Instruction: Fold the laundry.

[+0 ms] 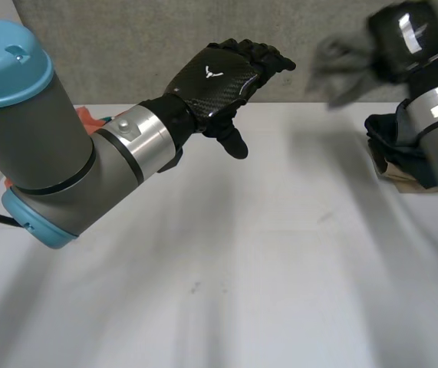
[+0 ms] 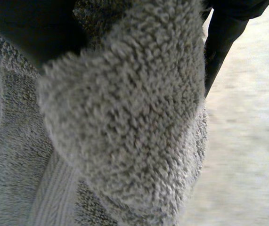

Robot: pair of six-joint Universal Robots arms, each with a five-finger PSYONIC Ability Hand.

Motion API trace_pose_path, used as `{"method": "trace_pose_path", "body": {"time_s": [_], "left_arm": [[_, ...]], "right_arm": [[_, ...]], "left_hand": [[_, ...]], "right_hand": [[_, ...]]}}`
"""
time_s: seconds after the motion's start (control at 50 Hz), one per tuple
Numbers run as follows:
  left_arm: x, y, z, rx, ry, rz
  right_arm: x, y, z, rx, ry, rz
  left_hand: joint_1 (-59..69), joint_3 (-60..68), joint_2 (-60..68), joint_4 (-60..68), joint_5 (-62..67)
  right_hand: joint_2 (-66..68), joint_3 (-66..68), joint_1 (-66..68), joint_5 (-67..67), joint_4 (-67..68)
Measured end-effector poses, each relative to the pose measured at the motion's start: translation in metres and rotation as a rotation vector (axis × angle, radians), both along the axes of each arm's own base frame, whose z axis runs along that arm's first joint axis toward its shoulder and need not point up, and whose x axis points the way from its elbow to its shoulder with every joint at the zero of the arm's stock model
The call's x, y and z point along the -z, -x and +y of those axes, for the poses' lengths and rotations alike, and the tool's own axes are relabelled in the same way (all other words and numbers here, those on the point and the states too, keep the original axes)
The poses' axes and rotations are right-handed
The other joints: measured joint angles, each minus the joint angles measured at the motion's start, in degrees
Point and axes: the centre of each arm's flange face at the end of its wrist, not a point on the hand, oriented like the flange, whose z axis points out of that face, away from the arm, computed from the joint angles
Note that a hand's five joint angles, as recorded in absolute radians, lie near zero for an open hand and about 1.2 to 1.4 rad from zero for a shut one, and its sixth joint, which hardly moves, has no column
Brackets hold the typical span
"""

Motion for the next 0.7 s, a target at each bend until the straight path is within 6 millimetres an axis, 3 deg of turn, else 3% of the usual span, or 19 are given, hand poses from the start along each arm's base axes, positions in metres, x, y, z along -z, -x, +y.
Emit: {"method": "trace_pose_path", "body": {"time_s": [0.06, 0.08, 0.1, 0.14, 0.18, 0.2, 0.24, 0.26, 0.28, 0.32, 0.34, 0.38, 0.42, 0.52, 0.6, 0.64, 0.7], "left_arm": [[0.001, 0.000, 0.000, 0.003, -0.007, 0.002], [0.002, 0.000, 0.001, 0.005, -0.011, 0.001], [0.002, 0.000, 0.001, 0.005, -0.012, 0.001], [0.004, 0.001, 0.001, 0.008, -0.018, -0.003], [0.006, 0.001, 0.001, 0.010, -0.022, -0.006], [0.008, 0.002, 0.002, 0.011, -0.026, -0.010], [0.010, 0.002, 0.002, 0.011, -0.031, -0.014], [0.013, 0.002, 0.002, 0.012, -0.037, -0.019], [0.013, 0.002, 0.002, 0.012, -0.037, -0.019], [0.018, 0.003, 0.002, 0.012, -0.048, -0.029], [0.019, 0.003, 0.002, 0.012, -0.049, -0.030], [0.023, 0.003, 0.002, 0.011, -0.058, -0.037], [0.026, 0.003, 0.002, 0.011, -0.064, -0.041], [0.031, 0.004, 0.003, 0.012, -0.075, -0.049], [0.032, 0.004, 0.004, 0.013, -0.079, -0.051], [0.033, 0.004, 0.004, 0.013, -0.080, -0.052], [0.032, 0.004, 0.004, 0.013, -0.079, -0.052]], "right_arm": [[-0.013, 0.031, -0.024, 0.019, 0.054, -0.068], [-0.017, 0.055, -0.040, 0.031, 0.087, -0.108], [-0.018, 0.059, -0.043, 0.034, 0.090, -0.115], [-0.014, 0.095, -0.065, 0.052, 0.119, -0.153], [-0.006, 0.115, -0.077, 0.057, 0.127, -0.163], [0.006, 0.132, -0.089, 0.058, 0.124, -0.162], [0.019, 0.146, -0.098, 0.055, 0.115, -0.156], [0.040, 0.162, -0.109, 0.049, 0.093, -0.143], [0.040, 0.162, -0.109, 0.049, 0.093, -0.143], [0.084, 0.184, -0.122, 0.032, 0.030, -0.117], [0.088, 0.186, -0.123, 0.031, 0.023, -0.115], [0.125, 0.202, -0.127, 0.024, -0.040, -0.101], [0.148, 0.212, -0.127, 0.025, -0.083, -0.096], [0.181, 0.233, -0.122, 0.031, -0.151, -0.089], [0.187, 0.242, -0.117, 0.017, -0.170, -0.070], [0.184, 0.243, -0.114, 0.009, -0.173, -0.060], [0.171, 0.243, -0.110, 0.005, -0.180, -0.058]], "left_hand": [[0.00, 0.00, 0.00, 0.00, 0.00], [0.00, 0.00, 0.00, 0.00, 0.00], [0.00, 0.00, 0.00, 0.00, 0.00], [0.00, 0.00, 0.00, 0.00, 0.00], [0.00, 0.00, 0.00, 0.00, 0.00], [0.00, 0.00, 0.00, 0.00, 0.00], [0.00, 0.00, 0.00, 0.00, 0.00], [0.00, 0.00, 0.00, 0.00, 0.00], [0.00, 0.00, 0.00, 0.00, 0.00], [0.00, 0.00, 0.00, 0.00, 0.00], [0.00, 0.00, 0.00, 0.00, 0.00], [0.00, 0.00, 0.00, 0.00, 0.00], [0.00, 0.00, 0.00, 0.00, 0.00], [0.00, 0.00, 0.00, 0.00, 0.00], [0.00, 0.00, 0.00, 0.00, 0.01], [0.00, 0.00, 0.00, 0.00, 0.01], [0.00, 0.00, 0.00, 0.00, -0.01]], "right_hand": [[0.00, 0.00, 0.00, 0.00, 0.15], [0.00, 0.00, 0.00, 0.00, 0.21], [0.00, 0.00, 0.00, 0.00, 0.22], [0.00, 0.01, 0.00, 0.01, 0.22], [0.00, 0.01, 0.00, 0.01, 0.22], [0.00, 0.01, 0.00, 0.01, 0.23], [0.00, 0.07, 0.00, 0.01, 0.26], [0.00, 0.23, 0.00, 0.01, 0.32], [0.00, 0.23, 0.00, 0.01, 0.32], [0.00, 0.24, 0.00, 0.01, 0.38], [0.00, 0.24, 0.00, 0.01, 0.38], [0.00, 0.24, 0.00, 0.01, 0.39], [0.00, 0.24, 0.00, 0.01, 0.40], [0.00, 0.24, 0.00, 1.45, 0.42], [-1.19, -1.20, -0.22, 0.70, -1.46], [-13.48, -13.74, -7.74, -9.44, -15.02], [-42.82, -41.50, -35.69, -37.08, -43.27]]}}
